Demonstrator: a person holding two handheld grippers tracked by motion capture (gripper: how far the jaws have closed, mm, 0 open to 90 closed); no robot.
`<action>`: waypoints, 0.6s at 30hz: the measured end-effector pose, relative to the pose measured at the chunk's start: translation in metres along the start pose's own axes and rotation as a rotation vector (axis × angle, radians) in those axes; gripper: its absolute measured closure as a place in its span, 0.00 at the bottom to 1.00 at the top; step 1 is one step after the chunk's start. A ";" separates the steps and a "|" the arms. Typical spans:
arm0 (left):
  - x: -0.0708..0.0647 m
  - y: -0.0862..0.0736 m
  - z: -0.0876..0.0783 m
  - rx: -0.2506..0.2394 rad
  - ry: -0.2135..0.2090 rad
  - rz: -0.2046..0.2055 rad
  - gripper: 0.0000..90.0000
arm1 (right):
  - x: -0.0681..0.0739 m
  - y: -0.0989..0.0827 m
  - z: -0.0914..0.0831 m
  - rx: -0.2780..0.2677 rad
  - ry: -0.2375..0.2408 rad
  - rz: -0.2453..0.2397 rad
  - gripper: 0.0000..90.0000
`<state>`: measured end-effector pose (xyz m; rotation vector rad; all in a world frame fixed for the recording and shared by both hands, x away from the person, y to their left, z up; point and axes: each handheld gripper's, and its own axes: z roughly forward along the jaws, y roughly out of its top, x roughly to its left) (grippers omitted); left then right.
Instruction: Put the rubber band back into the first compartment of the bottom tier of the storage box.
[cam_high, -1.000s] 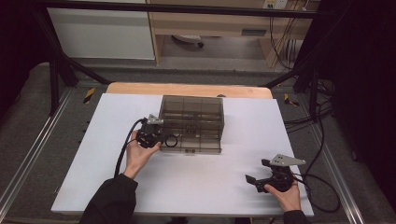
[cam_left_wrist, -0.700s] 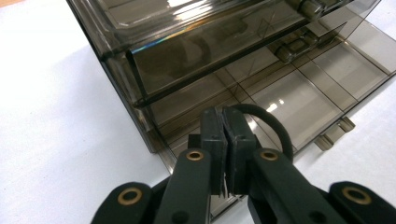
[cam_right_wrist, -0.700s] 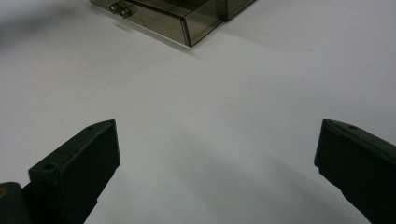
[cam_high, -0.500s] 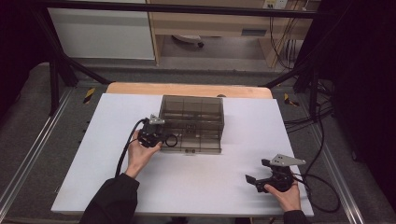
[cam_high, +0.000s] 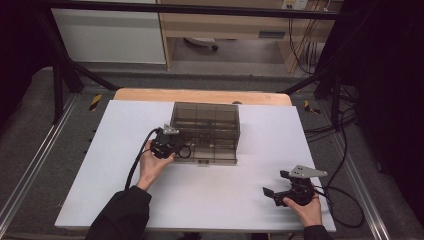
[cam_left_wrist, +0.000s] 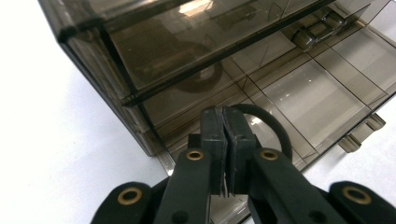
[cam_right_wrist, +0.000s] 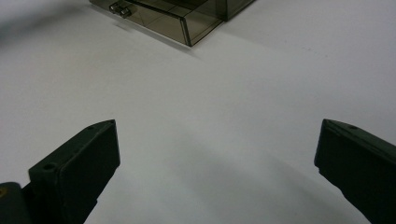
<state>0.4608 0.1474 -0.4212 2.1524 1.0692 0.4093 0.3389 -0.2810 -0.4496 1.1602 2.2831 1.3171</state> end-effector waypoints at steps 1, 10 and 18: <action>0.000 0.000 0.001 0.002 -0.001 -0.002 0.97 | 0.000 0.000 0.000 0.000 0.000 0.000 0.01; -0.002 -0.003 0.007 0.014 0.000 0.007 0.97 | 0.000 0.000 0.000 0.000 -0.001 -0.002 0.01; 0.000 -0.008 0.010 0.030 -0.003 -0.002 0.96 | 0.000 0.000 0.000 0.000 -0.001 0.000 0.01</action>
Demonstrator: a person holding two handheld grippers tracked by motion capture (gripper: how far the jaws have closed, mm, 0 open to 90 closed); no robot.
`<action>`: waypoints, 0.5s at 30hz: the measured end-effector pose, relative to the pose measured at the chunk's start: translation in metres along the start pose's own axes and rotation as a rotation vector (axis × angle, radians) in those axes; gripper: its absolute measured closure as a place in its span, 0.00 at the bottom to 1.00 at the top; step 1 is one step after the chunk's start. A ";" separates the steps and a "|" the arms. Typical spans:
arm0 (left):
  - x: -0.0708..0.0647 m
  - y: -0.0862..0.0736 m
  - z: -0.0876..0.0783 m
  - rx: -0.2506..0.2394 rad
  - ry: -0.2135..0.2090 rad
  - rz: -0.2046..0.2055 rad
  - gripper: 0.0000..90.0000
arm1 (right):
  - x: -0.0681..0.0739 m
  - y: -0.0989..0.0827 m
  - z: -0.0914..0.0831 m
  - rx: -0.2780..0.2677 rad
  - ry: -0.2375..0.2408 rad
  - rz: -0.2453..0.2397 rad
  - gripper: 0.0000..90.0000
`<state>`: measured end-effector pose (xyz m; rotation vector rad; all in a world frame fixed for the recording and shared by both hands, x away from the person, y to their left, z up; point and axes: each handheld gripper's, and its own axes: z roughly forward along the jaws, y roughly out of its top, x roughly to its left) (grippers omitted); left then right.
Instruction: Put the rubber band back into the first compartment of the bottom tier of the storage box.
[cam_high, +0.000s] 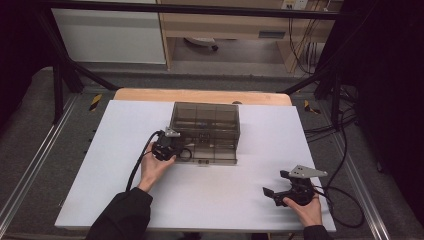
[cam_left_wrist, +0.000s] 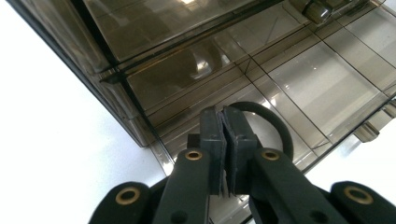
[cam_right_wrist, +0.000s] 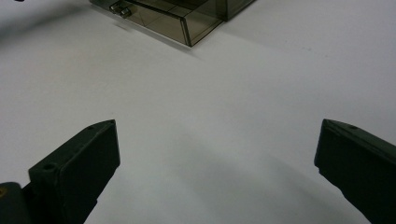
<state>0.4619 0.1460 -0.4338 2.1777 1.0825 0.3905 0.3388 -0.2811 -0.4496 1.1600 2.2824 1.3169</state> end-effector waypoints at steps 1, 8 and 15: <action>0.000 0.000 0.000 0.001 0.002 -0.001 0.96 | 0.000 0.000 0.000 0.000 0.000 0.000 0.01; 0.000 0.000 -0.003 -0.011 -0.002 -0.001 0.85 | 0.000 0.000 0.000 0.000 -0.001 -0.002 0.01; -0.003 0.002 -0.016 -0.051 -0.005 0.025 0.76 | 0.000 0.000 0.000 -0.001 -0.001 -0.002 0.01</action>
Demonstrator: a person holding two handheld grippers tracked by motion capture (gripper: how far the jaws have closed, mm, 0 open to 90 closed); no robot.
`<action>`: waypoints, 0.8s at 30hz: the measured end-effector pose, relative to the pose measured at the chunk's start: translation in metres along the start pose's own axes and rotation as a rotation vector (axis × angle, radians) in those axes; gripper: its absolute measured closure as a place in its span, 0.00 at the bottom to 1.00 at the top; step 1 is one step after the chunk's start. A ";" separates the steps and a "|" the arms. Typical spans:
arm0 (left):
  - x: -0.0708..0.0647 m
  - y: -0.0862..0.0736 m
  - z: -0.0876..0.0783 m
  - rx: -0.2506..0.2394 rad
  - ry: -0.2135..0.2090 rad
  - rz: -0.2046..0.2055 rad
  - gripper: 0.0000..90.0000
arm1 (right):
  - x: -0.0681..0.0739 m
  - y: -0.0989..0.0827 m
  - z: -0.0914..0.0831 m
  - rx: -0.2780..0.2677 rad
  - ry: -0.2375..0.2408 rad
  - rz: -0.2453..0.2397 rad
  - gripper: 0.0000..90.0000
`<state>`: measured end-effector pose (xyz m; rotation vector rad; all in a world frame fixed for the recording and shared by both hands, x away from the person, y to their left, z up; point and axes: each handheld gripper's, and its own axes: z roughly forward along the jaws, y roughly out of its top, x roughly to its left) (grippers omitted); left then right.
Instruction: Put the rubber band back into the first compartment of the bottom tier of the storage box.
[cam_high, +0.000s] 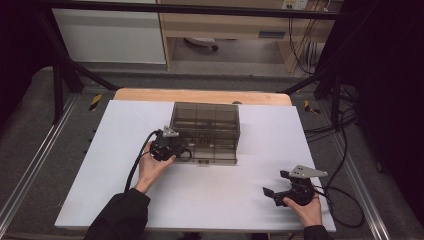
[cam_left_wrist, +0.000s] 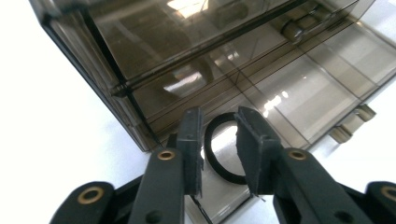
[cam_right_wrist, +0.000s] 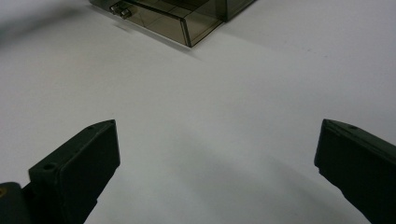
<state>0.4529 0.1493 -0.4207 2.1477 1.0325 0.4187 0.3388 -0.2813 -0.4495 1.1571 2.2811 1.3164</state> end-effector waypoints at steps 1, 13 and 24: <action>0.000 0.000 -0.002 -0.006 -0.002 0.003 0.74 | 0.000 0.000 0.000 0.000 0.000 0.001 0.01; -0.004 -0.001 -0.026 -0.040 -0.023 0.018 0.56 | 0.000 0.000 0.000 -0.002 0.002 0.003 0.01; -0.001 -0.011 -0.045 -0.060 -0.029 0.034 0.35 | 0.000 0.000 0.000 -0.004 0.001 0.004 0.01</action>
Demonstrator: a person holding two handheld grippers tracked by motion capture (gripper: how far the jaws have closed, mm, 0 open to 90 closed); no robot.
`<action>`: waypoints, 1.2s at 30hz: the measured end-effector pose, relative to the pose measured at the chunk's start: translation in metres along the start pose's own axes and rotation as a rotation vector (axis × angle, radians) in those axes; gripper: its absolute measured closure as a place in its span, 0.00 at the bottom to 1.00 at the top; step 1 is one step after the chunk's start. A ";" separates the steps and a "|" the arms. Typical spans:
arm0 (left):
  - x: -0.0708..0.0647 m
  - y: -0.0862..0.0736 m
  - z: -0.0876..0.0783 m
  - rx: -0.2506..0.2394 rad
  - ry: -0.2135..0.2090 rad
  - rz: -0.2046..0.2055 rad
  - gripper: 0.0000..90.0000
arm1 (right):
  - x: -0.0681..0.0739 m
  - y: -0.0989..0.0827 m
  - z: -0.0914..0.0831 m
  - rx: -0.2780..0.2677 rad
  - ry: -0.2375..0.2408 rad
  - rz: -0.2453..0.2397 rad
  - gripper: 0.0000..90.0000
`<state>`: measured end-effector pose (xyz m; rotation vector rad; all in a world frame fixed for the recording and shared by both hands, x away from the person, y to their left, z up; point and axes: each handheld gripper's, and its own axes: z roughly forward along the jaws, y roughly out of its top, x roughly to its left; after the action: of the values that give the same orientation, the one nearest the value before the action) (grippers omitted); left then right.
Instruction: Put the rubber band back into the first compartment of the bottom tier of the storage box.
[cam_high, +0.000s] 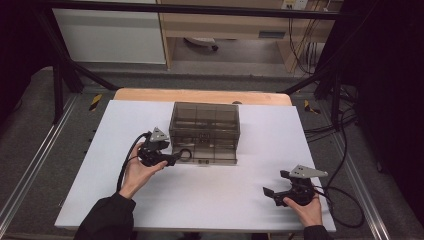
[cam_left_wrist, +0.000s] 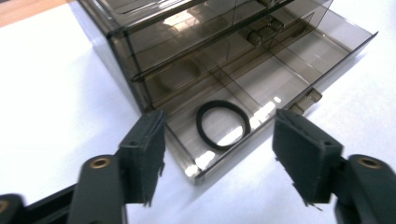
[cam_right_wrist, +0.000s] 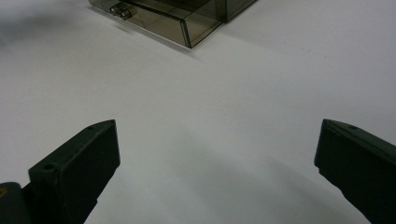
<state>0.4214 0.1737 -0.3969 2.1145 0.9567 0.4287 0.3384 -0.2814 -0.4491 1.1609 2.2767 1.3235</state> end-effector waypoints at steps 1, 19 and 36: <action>0.001 -0.001 -0.002 -0.002 -0.005 0.002 0.32 | 0.000 0.000 0.000 0.000 0.000 0.001 0.01; 0.011 -0.045 -0.030 -0.030 0.015 -0.010 0.14 | 0.000 0.000 0.000 -0.002 0.000 0.002 0.01; 0.022 -0.091 -0.051 -0.047 0.012 -0.001 0.11 | 0.000 0.000 0.000 -0.001 0.003 0.001 0.01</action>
<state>0.3618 0.2551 -0.4326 2.0714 0.9463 0.4593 0.3381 -0.2815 -0.4491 1.1604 2.2778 1.3264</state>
